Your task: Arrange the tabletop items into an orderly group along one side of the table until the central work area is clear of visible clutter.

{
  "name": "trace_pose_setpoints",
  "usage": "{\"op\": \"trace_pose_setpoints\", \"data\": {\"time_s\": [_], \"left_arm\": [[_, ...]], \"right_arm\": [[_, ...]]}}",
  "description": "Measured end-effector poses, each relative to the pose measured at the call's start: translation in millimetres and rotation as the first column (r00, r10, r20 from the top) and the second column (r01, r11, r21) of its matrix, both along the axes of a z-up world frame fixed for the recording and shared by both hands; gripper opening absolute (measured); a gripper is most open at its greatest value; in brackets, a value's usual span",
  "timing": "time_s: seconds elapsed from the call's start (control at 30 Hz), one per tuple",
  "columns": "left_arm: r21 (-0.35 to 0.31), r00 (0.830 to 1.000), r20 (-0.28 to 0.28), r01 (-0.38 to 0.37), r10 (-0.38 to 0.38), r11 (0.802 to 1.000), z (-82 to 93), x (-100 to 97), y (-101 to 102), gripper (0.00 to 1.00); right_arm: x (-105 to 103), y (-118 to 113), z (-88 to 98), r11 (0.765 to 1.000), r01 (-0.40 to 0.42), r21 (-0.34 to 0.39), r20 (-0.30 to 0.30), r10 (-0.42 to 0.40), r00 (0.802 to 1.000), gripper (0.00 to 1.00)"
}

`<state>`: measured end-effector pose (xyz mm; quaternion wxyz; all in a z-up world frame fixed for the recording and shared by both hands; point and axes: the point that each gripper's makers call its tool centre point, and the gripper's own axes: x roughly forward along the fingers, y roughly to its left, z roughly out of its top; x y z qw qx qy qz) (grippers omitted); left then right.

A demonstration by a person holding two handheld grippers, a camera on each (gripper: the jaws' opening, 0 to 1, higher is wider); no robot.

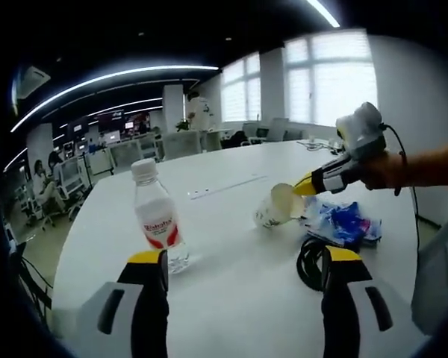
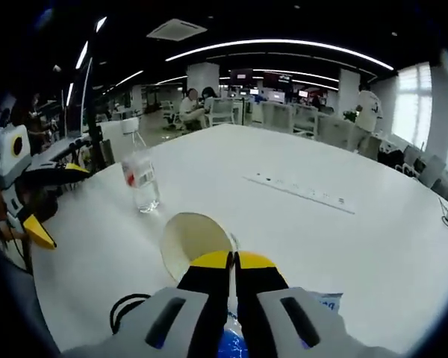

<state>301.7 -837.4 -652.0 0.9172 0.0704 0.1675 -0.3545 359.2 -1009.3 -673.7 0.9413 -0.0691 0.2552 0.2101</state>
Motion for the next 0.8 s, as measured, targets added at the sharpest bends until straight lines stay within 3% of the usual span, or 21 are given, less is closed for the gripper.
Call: {"op": "trace_pose_setpoints", "data": {"time_s": [0.17, 0.3, 0.43, 0.67, 0.8], "left_arm": [[0.004, 1.000, 0.008, 0.013, -0.013, 1.000, 0.4, -2.2, -4, 0.80], [0.002, 0.999, 0.022, 0.034, -0.034, 0.999, 3.2, -4.9, -9, 0.79], [0.000, 0.998, 0.040, 0.048, -0.048, 0.999, 6.4, -7.0, -14, 0.77], [-0.019, 0.994, 0.093, 0.062, -0.060, 0.998, 15.4, -8.0, -20, 0.72], [-0.008, 0.990, 0.116, 0.085, -0.083, 0.996, 17.3, -12.8, -26, 0.70]], "right_arm": [[-5, 12, 15.3, 0.999, -0.012, 0.049, -0.028, 0.013, 1.000, 0.00], [-9, 19, 27.2, 0.999, -0.017, 0.036, -0.039, 0.018, 0.999, 0.00], [-17, 35, 40.8, 0.993, -0.040, 0.107, -0.086, 0.049, 0.995, 0.00], [-34, 52, 53.2, 0.990, -0.106, 0.089, -0.138, 0.118, 0.983, 0.00], [-48, 63, 58.9, 0.983, -0.137, 0.120, -0.192, 0.158, 0.968, 0.00]]}}
